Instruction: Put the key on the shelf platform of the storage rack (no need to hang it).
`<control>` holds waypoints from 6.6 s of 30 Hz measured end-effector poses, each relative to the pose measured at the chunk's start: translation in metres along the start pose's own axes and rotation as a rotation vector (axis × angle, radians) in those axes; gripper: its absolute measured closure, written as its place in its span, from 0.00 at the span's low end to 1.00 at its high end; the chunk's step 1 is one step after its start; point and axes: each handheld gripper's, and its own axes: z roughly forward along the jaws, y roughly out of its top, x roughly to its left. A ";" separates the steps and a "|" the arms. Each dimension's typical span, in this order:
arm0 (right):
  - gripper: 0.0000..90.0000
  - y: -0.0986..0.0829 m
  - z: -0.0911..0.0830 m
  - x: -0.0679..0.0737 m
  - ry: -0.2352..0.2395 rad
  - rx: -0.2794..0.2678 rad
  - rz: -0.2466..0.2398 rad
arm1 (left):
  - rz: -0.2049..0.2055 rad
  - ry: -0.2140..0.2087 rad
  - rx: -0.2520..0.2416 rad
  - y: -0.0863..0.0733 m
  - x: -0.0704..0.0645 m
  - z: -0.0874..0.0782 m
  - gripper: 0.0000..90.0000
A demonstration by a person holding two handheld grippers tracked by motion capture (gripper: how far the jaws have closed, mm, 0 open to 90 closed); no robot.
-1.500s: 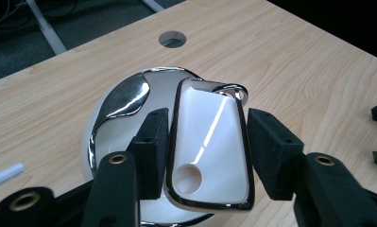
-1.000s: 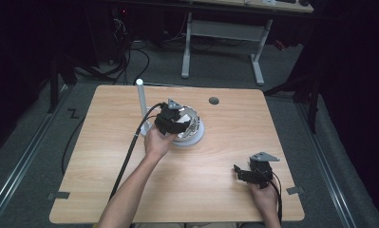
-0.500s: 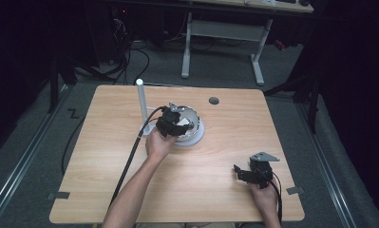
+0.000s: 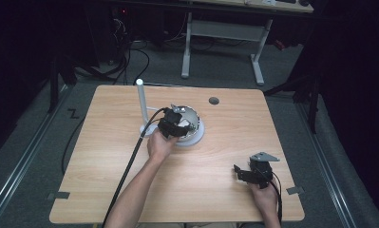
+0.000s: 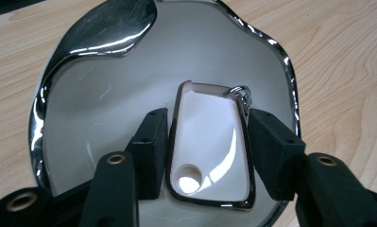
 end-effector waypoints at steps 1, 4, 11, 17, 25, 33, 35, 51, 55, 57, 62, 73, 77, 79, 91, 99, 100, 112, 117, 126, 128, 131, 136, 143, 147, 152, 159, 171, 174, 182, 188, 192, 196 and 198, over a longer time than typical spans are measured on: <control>0.26 0.000 0.000 0.000 0.000 0.000 0.000 | 0.002 0.002 0.002 0.000 0.000 0.000 0.56; 0.26 0.000 0.000 0.000 0.000 0.002 0.000 | 0.001 0.003 0.002 0.000 0.000 0.000 0.55; 0.26 0.000 0.000 0.000 0.000 0.002 -0.001 | -0.010 0.000 -0.018 0.002 -0.001 -0.006 0.52; 0.26 0.000 0.000 0.000 0.000 0.001 0.000 | 0.010 0.005 -0.036 0.003 -0.001 -0.015 0.48; 0.26 0.000 0.000 0.000 0.000 0.001 0.000 | 0.019 0.008 -0.064 0.005 -0.001 -0.030 0.46; 0.26 0.000 0.000 0.000 0.000 0.001 0.000 | 0.017 0.003 -0.087 0.004 0.001 -0.047 0.45; 0.26 0.000 0.000 0.000 0.000 0.001 -0.001 | 0.019 0.004 -0.091 0.004 0.001 -0.051 0.45; 0.26 0.000 0.000 0.000 0.001 0.001 0.000 | -0.027 0.010 -0.143 -0.010 0.014 -0.083 0.45; 0.26 0.000 0.000 0.000 0.000 0.000 0.001 | -0.038 0.015 -0.158 -0.015 0.016 -0.091 0.45; 0.26 0.000 0.000 0.000 0.000 0.000 0.001 | -0.043 0.017 -0.163 -0.018 0.017 -0.094 0.45; 0.26 0.000 0.000 0.000 0.000 0.000 0.001 | -0.049 0.017 -0.175 -0.025 0.018 -0.102 0.45; 0.26 0.000 0.000 0.000 -0.002 0.000 0.002 | -0.073 0.019 -0.205 -0.037 0.023 -0.119 0.44; 0.26 0.000 0.000 0.000 -0.001 0.000 0.001 | -0.082 0.021 -0.214 -0.042 0.024 -0.123 0.44; 0.26 0.000 0.000 0.000 -0.001 0.000 0.001 | -0.087 0.021 -0.215 -0.044 0.025 -0.126 0.44; 0.26 0.000 0.000 0.000 -0.001 0.000 0.001 | -0.116 0.049 -0.232 -0.061 0.034 -0.140 0.43; 0.26 0.000 0.000 0.000 -0.002 0.001 0.000 | -0.151 0.058 -0.252 -0.075 0.040 -0.151 0.43; 0.26 0.000 0.000 0.000 -0.002 0.001 0.000 | -0.155 0.057 -0.253 -0.076 0.041 -0.152 0.43; 0.26 0.000 0.000 0.000 -0.002 0.001 0.000 | -0.184 0.076 -0.266 -0.092 0.047 -0.164 0.43; 0.26 0.000 0.000 0.000 -0.002 0.001 0.000 | -0.205 0.084 -0.273 -0.101 0.049 -0.170 0.43; 0.26 0.000 0.000 0.000 -0.002 0.001 0.000 | -0.228 0.092 -0.274 -0.111 0.052 -0.173 0.43; 0.26 0.000 0.000 0.000 -0.002 0.001 0.000 | -0.233 0.094 -0.273 -0.113 0.052 -0.174 0.43; 0.26 0.000 0.000 0.000 -0.002 0.001 0.000 | -0.239 0.097 -0.268 -0.117 0.053 -0.174 0.43; 0.26 0.000 0.000 0.000 -0.003 0.001 0.000 | -0.249 0.104 -0.271 -0.122 0.055 -0.176 0.43; 0.26 0.000 0.000 0.000 -0.003 0.001 0.000 | -0.262 0.116 -0.264 -0.129 0.058 -0.179 0.43; 0.26 0.000 0.000 0.000 -0.002 0.001 0.000 | -0.274 0.120 -0.263 -0.134 0.060 -0.181 0.43; 0.26 0.000 0.000 0.000 -0.003 0.001 0.000 | -0.285 0.127 -0.254 -0.139 0.062 -0.181 0.43; 0.26 0.000 0.000 0.000 -0.002 0.001 0.000 | -0.294 0.134 -0.243 -0.144 0.065 -0.181 0.43; 0.26 0.000 0.000 0.000 -0.002 0.001 0.000 | -0.318 0.133 -0.225 -0.154 0.068 -0.177 0.43; 0.26 0.000 0.000 0.000 -0.003 0.001 -0.001 | -0.322 0.135 -0.222 -0.156 0.068 -0.176 0.43; 0.26 0.000 0.000 0.000 -0.002 0.001 -0.001 | -0.327 0.135 -0.212 -0.160 0.068 -0.173 0.43; 0.26 0.000 0.000 0.000 -0.002 0.001 -0.001 | -0.337 0.123 -0.201 -0.165 0.067 -0.168 0.43; 0.26 0.000 0.000 0.000 -0.003 0.001 -0.001 | -0.342 0.120 -0.186 -0.167 0.066 -0.164 0.43; 0.26 0.000 0.000 0.000 -0.002 0.001 -0.001 | -0.344 0.116 -0.178 -0.171 0.065 -0.160 0.43; 0.26 0.000 0.000 0.000 -0.003 0.001 -0.001 | -0.346 0.113 -0.172 -0.172 0.064 -0.158 0.43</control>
